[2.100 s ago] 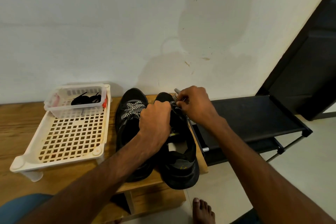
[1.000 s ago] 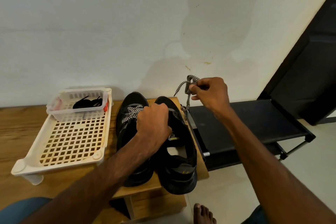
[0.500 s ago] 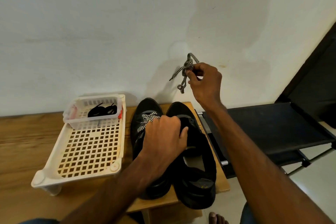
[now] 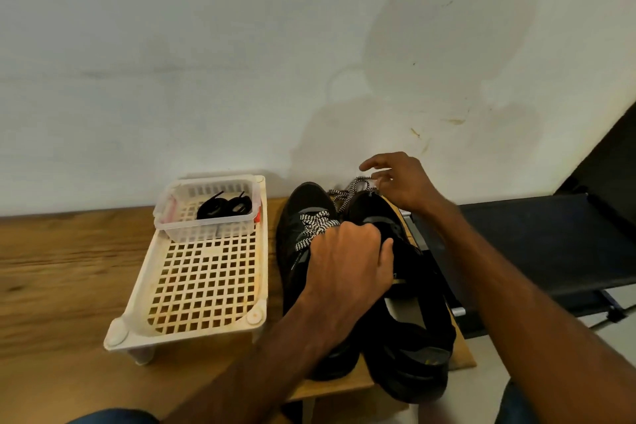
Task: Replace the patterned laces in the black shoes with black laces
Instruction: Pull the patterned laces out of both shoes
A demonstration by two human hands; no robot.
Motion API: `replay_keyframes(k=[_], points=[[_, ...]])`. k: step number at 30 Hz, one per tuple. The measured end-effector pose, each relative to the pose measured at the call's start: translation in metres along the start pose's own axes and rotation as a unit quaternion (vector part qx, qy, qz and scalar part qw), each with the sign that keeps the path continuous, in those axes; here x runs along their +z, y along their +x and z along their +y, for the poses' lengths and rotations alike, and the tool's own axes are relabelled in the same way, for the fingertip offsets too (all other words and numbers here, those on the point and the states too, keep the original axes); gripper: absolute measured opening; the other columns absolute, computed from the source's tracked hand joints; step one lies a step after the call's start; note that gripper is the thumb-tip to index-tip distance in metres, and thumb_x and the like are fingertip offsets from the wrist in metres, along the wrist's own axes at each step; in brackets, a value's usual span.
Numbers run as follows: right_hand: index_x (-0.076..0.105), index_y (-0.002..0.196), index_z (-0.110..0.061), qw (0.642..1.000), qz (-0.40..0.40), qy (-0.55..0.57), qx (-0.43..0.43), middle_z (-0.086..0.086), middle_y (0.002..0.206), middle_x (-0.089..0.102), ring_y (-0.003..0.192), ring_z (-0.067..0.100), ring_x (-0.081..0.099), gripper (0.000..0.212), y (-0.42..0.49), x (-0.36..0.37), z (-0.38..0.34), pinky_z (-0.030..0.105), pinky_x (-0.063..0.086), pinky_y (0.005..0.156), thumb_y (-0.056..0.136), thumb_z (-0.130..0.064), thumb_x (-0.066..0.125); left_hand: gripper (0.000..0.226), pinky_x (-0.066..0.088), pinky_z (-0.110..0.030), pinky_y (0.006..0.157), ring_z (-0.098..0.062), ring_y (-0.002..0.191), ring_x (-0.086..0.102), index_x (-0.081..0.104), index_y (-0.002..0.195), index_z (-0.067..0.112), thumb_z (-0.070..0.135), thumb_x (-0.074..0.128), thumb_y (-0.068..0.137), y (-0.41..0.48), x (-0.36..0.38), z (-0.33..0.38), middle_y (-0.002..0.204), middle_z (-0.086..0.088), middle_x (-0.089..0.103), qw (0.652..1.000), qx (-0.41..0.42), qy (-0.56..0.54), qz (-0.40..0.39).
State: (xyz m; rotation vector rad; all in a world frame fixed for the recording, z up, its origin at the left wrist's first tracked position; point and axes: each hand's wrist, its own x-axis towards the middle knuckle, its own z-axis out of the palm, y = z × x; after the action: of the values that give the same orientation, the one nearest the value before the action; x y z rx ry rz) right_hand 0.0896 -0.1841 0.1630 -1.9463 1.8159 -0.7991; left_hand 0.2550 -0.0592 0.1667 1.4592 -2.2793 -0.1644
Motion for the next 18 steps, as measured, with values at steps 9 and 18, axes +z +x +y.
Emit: replay_keyframes(k=[9,18], points=[[0.079,0.104,-0.016,0.999,-0.013,-0.026,-0.032,-0.004,0.105,0.076,0.095,0.008,0.068,0.019,-0.03,-0.009,-0.016,0.012,0.045,0.08,0.096,-0.007,0.064,0.028,0.055,-0.027,0.063,-0.011,0.069,0.062,0.074,0.094,0.016,0.035,0.055,0.101,0.002,-0.006,-0.013,0.076,0.003,0.069,0.992,0.025,-0.055,0.107],[0.061,0.137,-0.025,0.986,-0.162,-0.041,0.012,-0.006,0.127,0.065,0.112,0.009,0.061,0.045,-0.114,-0.024,-0.031,0.024,0.048,0.09,0.099,-0.049,0.058,0.055,0.043,-0.035,0.105,-0.021,0.125,0.042,0.054,0.136,0.015,0.034,0.056,0.084,-0.013,-0.021,-0.035,0.127,-0.001,0.061,0.999,-0.024,-0.034,0.03]])
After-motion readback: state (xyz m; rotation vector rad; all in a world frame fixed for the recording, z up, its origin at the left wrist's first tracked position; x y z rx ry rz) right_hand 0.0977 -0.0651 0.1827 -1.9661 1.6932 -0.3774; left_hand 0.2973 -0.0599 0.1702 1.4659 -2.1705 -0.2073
